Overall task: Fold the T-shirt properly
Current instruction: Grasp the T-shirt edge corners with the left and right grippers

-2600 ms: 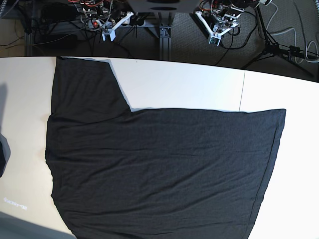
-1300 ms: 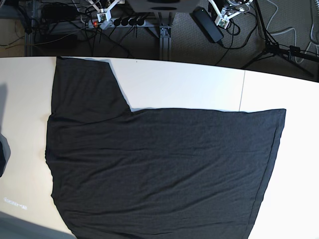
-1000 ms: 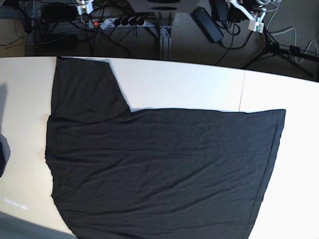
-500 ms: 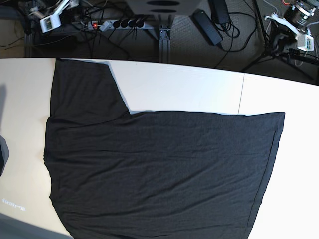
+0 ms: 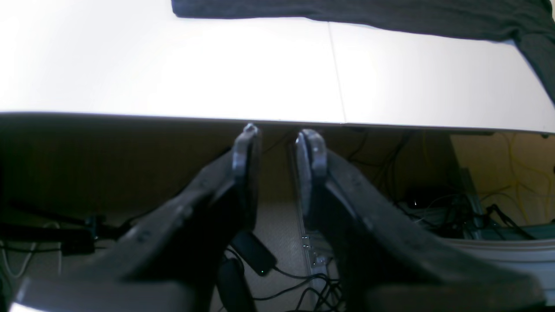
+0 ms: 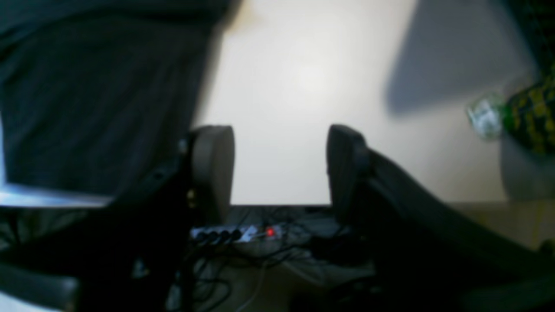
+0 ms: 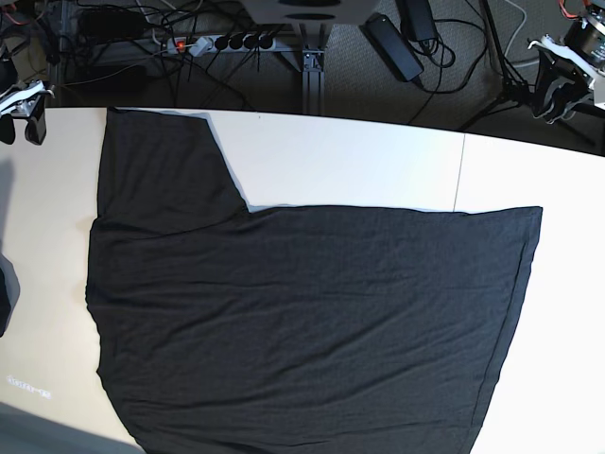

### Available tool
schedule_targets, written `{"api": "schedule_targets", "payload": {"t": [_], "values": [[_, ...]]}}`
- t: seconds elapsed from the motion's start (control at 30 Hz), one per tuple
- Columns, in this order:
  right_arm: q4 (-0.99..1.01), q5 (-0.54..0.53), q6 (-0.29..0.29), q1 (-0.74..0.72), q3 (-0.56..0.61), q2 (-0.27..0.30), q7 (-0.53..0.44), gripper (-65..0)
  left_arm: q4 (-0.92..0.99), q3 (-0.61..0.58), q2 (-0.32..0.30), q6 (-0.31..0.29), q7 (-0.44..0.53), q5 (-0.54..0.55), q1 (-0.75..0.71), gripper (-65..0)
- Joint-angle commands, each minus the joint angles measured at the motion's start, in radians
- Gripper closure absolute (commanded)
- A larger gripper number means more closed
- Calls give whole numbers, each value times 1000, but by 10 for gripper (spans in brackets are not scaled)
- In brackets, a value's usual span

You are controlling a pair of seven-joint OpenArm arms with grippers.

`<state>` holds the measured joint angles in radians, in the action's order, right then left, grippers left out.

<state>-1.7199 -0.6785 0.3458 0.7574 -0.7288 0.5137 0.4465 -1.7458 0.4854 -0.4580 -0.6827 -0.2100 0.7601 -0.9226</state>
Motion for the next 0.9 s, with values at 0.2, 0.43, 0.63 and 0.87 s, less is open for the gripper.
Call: {"api": "schedule_targets", "payload": {"t": [0.2,0.43,0.63,0.87], "values": [[217,-86,56,-177,84,37,63,-338,-14,9,-39,-15,3,13,-14,-168],[224,-66,55,-234,266,0,82,-339,-14,9,-39,-15,-9,6,-14,-168],[224,-62,56,-233,341,-85,97,-339,-16,9,-54,-15,-75,55,-6,-277],[224,-63,56,-233,375,-198,111,-338,-16,10,-113,-15,-184,90,95,-302]]}}
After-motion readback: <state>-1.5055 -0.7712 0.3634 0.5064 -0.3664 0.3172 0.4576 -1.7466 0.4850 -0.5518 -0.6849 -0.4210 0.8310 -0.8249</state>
